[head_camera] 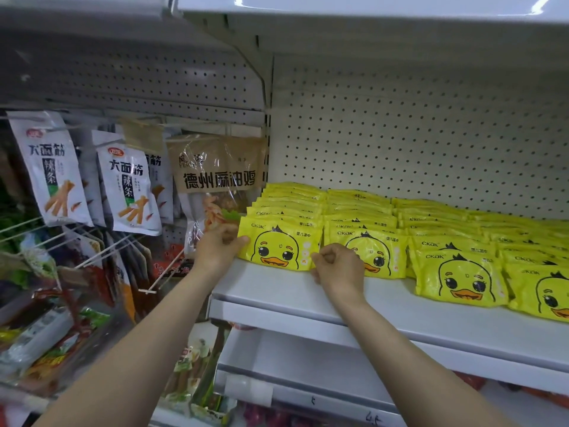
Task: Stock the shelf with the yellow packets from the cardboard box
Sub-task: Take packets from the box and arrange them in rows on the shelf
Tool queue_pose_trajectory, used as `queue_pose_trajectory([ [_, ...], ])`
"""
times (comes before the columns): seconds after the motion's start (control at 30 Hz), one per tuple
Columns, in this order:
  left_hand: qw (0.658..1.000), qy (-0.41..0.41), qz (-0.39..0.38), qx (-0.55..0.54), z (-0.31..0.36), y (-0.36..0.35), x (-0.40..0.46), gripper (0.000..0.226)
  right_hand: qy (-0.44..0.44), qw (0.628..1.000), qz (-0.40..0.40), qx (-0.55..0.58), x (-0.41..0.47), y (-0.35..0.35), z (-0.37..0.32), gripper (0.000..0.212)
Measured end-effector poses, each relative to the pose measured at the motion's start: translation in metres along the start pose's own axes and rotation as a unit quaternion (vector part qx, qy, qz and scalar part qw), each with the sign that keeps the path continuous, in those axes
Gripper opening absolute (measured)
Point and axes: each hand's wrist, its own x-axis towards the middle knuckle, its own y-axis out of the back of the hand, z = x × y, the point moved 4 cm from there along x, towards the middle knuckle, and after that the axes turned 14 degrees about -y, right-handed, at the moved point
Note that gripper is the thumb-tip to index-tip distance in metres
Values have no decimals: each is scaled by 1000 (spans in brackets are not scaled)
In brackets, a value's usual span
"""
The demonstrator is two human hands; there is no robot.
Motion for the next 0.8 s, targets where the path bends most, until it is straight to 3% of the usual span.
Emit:
queue_pose_trajectory([
  [0.07,994,-80,6,70,10,2,-6,51,70,994,53,-71,-5,2,-3,21],
  [0.13,972,-175,-1,157,21,2,-12,74,195,965,108,-136,-17,0,-14,34],
  [0.23,937,-249,-62,236,24,-8,-17,84,338,911,95,-217,-29,-17,-26,51],
  [0.33,916,-247,-113,295,22,-16,-17,86,334,894,72,-290,-23,-31,-26,62],
  [0.43,898,-258,-136,329,25,-23,-16,82,330,878,77,-338,-19,-37,-25,57],
  [0.8,870,-318,-129,355,26,-36,-9,78,343,878,105,-318,-6,-39,-24,48],
])
